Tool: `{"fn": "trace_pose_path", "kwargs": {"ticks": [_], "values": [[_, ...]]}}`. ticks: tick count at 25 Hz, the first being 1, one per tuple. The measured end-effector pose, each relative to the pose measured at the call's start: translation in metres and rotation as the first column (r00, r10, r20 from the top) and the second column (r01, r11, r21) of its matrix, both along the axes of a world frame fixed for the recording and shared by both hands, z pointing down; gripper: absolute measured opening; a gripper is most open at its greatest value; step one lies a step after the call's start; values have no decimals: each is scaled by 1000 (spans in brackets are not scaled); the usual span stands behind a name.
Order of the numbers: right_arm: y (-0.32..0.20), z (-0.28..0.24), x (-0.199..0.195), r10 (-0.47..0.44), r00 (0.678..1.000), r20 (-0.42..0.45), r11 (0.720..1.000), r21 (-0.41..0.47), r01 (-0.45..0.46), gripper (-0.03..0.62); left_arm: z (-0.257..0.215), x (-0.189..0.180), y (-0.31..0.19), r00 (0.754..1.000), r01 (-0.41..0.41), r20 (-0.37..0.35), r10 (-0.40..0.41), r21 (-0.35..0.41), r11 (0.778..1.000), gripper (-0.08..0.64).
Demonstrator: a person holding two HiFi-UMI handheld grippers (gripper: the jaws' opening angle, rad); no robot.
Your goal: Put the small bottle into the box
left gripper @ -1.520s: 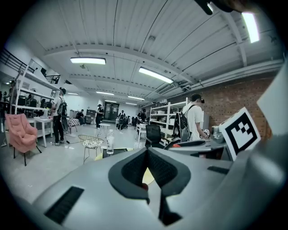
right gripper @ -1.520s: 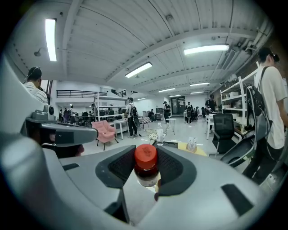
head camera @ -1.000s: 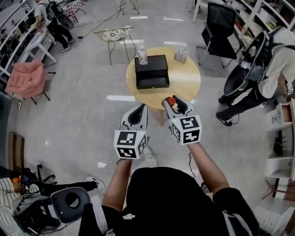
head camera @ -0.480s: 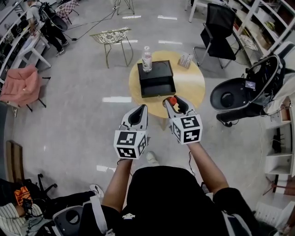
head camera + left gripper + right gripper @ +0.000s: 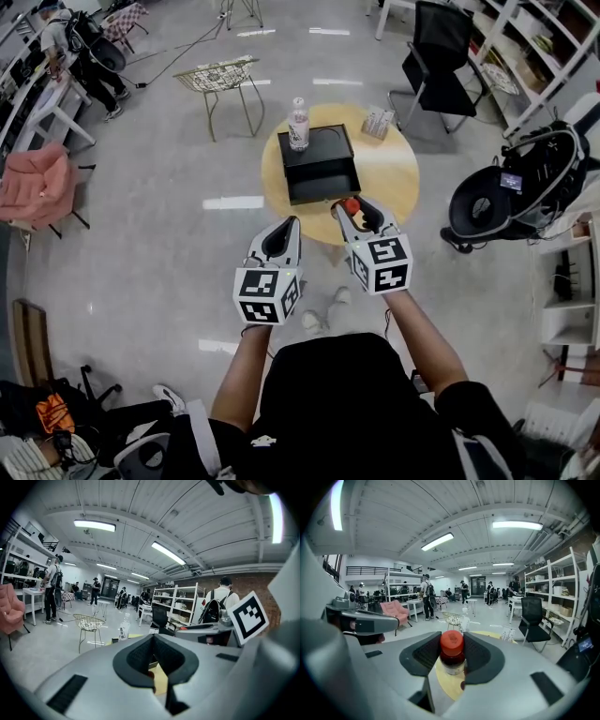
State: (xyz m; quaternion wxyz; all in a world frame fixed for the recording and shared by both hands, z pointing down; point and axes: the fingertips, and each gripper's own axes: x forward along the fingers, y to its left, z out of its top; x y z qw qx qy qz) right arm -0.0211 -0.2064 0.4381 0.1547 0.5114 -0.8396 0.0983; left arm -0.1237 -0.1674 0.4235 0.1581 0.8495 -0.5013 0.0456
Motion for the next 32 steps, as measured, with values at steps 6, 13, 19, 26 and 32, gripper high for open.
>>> {"fn": "trace_pose_path", "kwargs": {"ticks": [6,13,19,26,32], "values": [[-18,9,4,7,1000,2,1000,-15,-7,140,7,5,-18,1000,-10,5,10,-14,1000,9],[-52,25,15,-6,1000,1,999,-51,6,140,17,18,-54,1000,-1,10,1,-42,999,9],[-88,42,14,-39,999,-4,995,-87,39,140,34,22,-89,1000,17,14,-16,-82,996,9],[-124,57,17,-61,998,-4,989,-134,60,140,48,28,-125,999,35,15,-33,-132,991,9],[-143,86,26,-74,997,-3,982,-177,73,140,76,38,-141,999,43,19,-40,-182,982,9]]}}
